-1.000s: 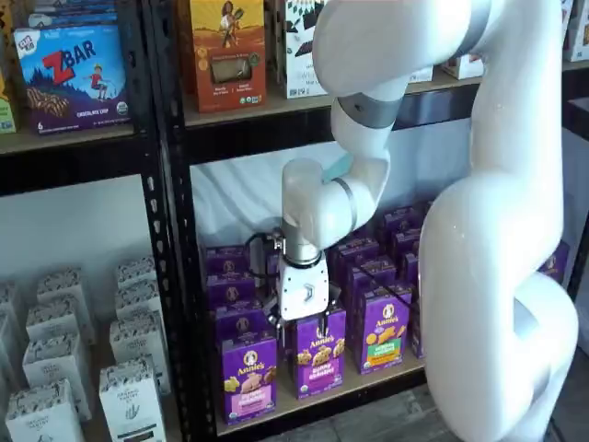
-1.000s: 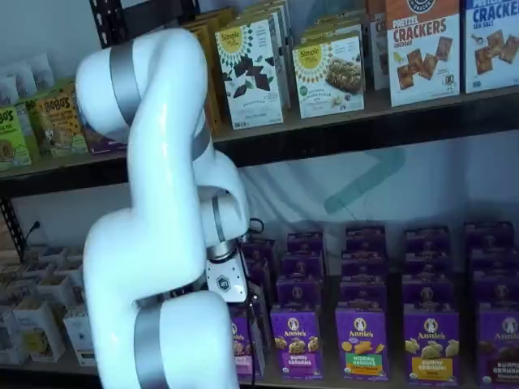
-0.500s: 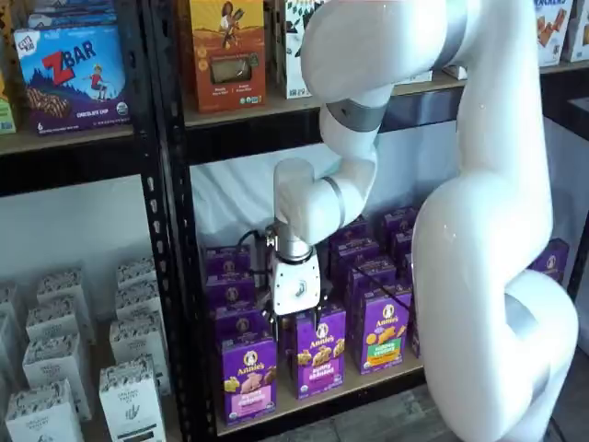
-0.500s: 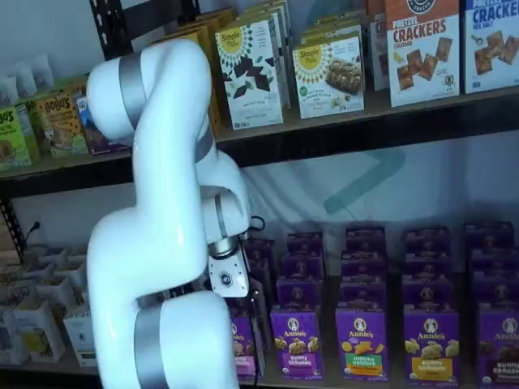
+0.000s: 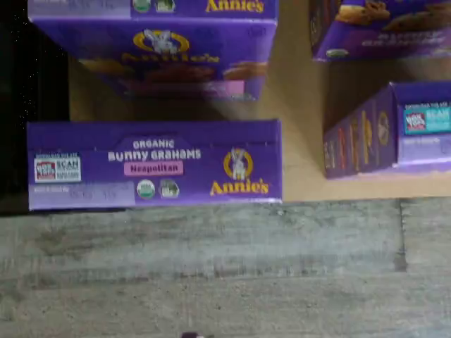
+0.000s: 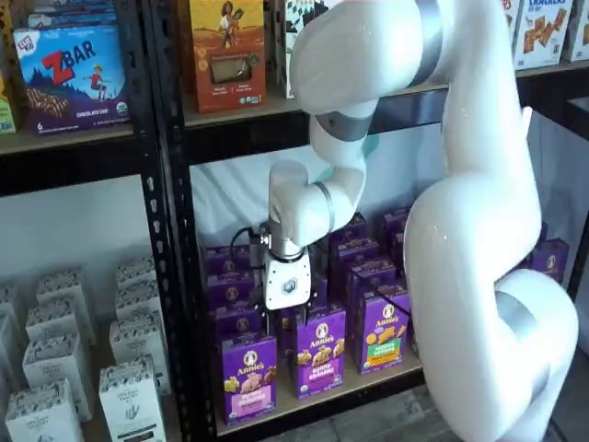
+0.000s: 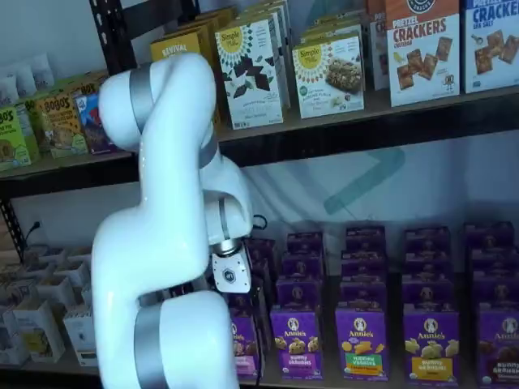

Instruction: Pick up the purple box with a pink patch in the middle, on the bottom shelf, the first box from the left

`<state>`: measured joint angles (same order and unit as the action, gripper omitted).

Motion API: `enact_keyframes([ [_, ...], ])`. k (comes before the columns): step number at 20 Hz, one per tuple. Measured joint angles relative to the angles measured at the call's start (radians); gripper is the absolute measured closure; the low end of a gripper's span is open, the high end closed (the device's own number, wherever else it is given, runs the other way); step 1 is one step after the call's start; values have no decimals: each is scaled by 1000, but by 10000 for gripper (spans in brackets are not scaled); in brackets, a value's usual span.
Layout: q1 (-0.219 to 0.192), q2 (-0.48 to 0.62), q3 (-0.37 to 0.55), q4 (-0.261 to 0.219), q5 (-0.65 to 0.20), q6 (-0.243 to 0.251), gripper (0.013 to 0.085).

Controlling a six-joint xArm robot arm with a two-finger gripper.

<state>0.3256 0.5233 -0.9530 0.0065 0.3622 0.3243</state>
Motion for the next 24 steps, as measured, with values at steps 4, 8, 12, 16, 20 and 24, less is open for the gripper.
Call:
enact_keyframes([
  [4,-3,43,-45,30,-6,-32,130],
  [8,-4,82,-80,46,-19,-48,130],
  [12,-9,113,-110,32,-29,-39,130],
  [16,-12,136,-136,31,-25,-42,130],
  [20,-9,154,-157,57,-16,-63,130],
  [24,-1,168,-174,81,-8,-78,130],
])
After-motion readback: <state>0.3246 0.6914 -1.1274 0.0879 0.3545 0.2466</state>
